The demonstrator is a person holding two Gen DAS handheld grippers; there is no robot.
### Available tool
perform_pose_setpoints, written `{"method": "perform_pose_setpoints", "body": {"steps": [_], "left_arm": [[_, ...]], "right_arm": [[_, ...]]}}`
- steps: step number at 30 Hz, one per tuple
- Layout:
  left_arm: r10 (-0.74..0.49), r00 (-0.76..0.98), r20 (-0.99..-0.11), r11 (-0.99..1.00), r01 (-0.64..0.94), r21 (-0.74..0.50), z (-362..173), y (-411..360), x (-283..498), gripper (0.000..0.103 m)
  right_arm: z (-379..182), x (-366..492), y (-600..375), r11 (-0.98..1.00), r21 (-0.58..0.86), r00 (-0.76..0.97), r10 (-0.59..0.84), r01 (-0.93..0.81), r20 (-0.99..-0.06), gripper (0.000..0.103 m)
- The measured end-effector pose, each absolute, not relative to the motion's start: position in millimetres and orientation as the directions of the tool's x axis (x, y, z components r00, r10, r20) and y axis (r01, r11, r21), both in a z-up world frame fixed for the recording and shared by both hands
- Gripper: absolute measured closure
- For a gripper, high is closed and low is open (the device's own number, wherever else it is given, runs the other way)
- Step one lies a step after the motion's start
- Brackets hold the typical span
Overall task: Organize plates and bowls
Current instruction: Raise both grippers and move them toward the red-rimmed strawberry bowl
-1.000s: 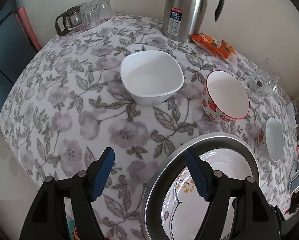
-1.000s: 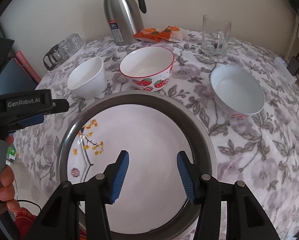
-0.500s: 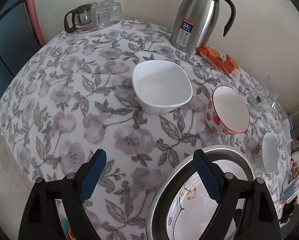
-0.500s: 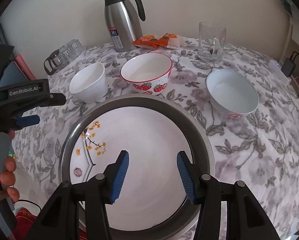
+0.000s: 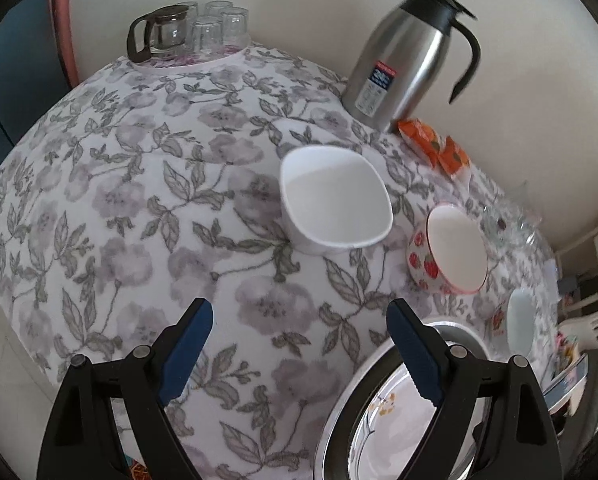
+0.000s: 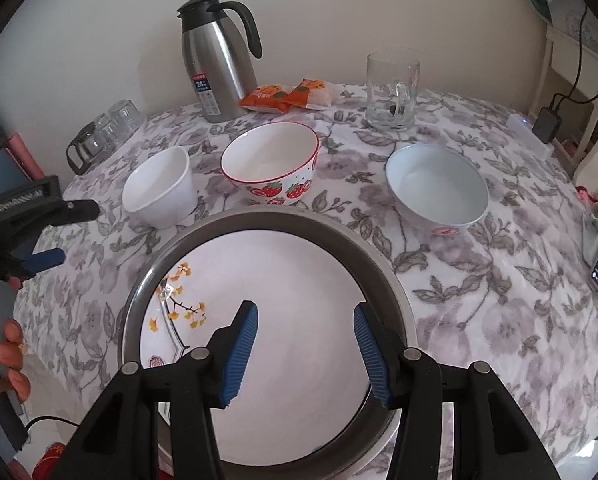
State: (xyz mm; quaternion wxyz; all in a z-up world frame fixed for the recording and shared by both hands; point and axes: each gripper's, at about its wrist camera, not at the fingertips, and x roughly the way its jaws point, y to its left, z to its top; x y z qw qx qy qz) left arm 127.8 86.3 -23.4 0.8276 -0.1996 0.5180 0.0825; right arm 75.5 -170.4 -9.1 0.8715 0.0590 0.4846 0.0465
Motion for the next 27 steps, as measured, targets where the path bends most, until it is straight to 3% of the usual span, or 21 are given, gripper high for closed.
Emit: {"method": "perform_pose_setpoints", "body": {"steps": [15,17,23,25,27], "left_arm": [[-0.211,0.413,-0.886,0.892,-0.290,-0.347,-39,82,163,0.014],[-0.215,0.414,-0.885,0.896,-0.277,-0.348,-38,78,167,0.014],[-0.206,0.426,-0.881,0.904,-0.262,-0.338,-33,74,175,0.014],[-0.209,0.434,-0.876,0.902,-0.259,-0.344,-31,74,176,0.014],[-0.209,0.443,-0.872,0.907,-0.246,-0.342,-29,71,176,0.014]], "right_arm": [[-13,92,-158,0.994,0.102,0.481,0.077,0.025,-0.873,0.049],[-6,100,-160,0.996,0.083,0.487,0.051,0.045,-0.872,0.043],[18,128,-176,0.984,0.139,0.499,0.065,0.112,-0.864,0.040],[29,136,-181,0.978,0.155,0.523,0.059,0.142,-0.850,0.030],[38,141,-185,0.973,0.168,0.540,0.058,0.156,-0.839,0.029]]}}
